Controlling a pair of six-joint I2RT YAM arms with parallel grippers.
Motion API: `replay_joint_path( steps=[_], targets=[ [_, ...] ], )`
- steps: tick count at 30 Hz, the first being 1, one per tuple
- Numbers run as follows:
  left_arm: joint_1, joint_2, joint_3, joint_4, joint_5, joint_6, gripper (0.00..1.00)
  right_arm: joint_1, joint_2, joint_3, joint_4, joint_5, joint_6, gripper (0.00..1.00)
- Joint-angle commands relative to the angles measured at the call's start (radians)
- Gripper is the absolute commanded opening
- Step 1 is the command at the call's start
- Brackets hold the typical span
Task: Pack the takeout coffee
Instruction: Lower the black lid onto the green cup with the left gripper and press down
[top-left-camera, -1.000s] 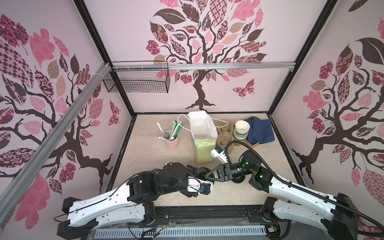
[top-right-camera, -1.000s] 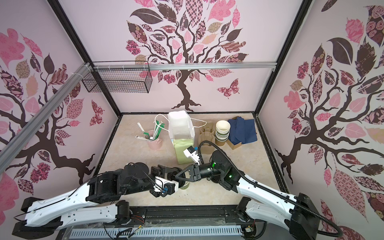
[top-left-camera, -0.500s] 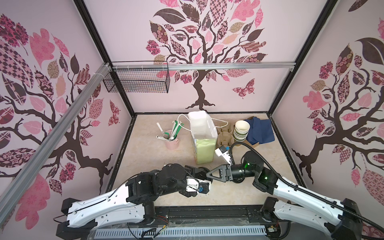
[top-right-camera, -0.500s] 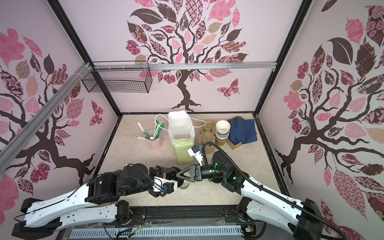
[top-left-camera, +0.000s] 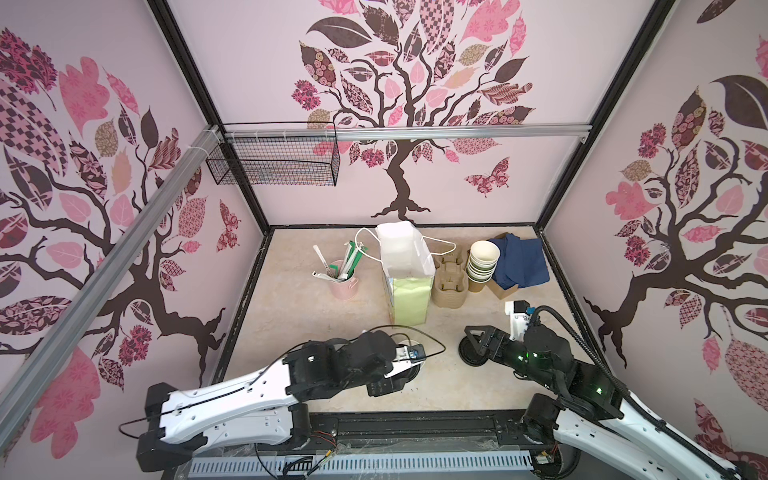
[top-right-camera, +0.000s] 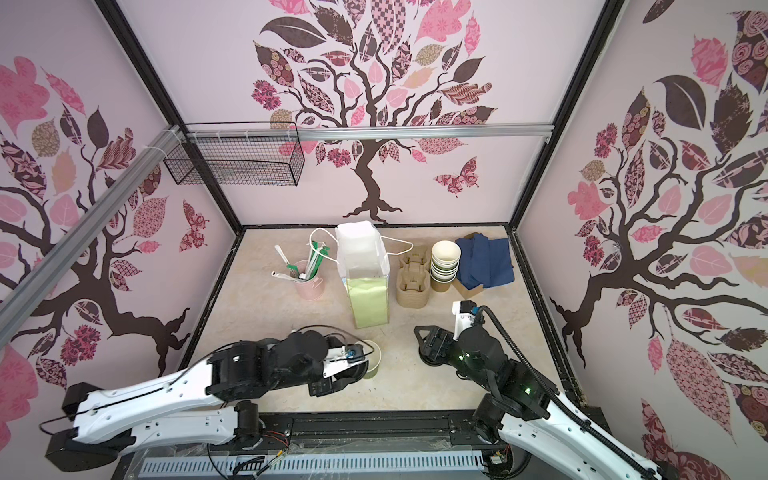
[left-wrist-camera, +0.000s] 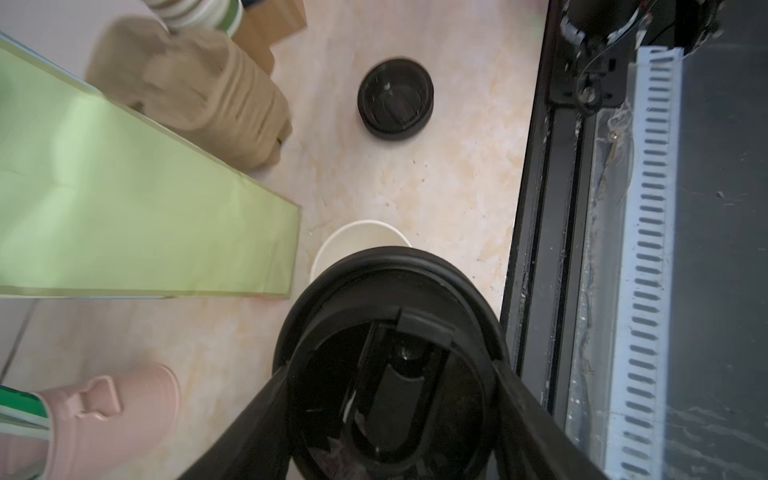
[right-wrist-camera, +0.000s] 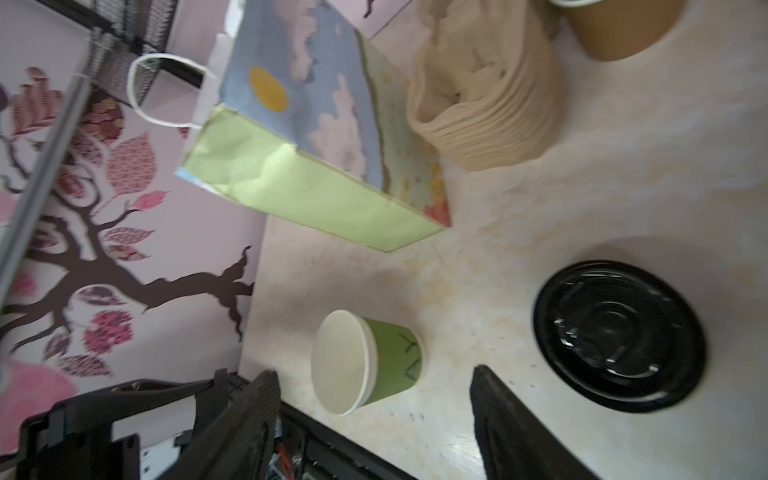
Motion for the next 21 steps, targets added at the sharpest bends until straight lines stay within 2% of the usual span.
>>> replay_joint_path(
  steps=[1,5,9,15,21],
  targets=[
    [0.010,0.096,0.077,-0.080,0.000,-0.148,0.48,-0.001,0.019,0.089,-0.178,0.159,-0.036,0.75],
    [0.066,0.175,0.147,-0.133,-0.015,-0.171,0.48,-0.001,0.041,0.108,-0.174,0.140,-0.051,0.75],
    [0.133,0.193,0.185,-0.128,0.037,-0.150,0.50,0.000,0.031,0.099,-0.185,0.131,-0.032,0.75],
    [0.140,0.269,0.226,-0.150,0.090,-0.095,0.51,-0.001,-0.019,0.084,-0.233,0.181,0.010,0.75],
    [0.142,0.292,0.201,-0.049,0.077,-0.027,0.53,-0.001,-0.085,0.045,-0.251,0.196,0.056,0.74]
  ],
)
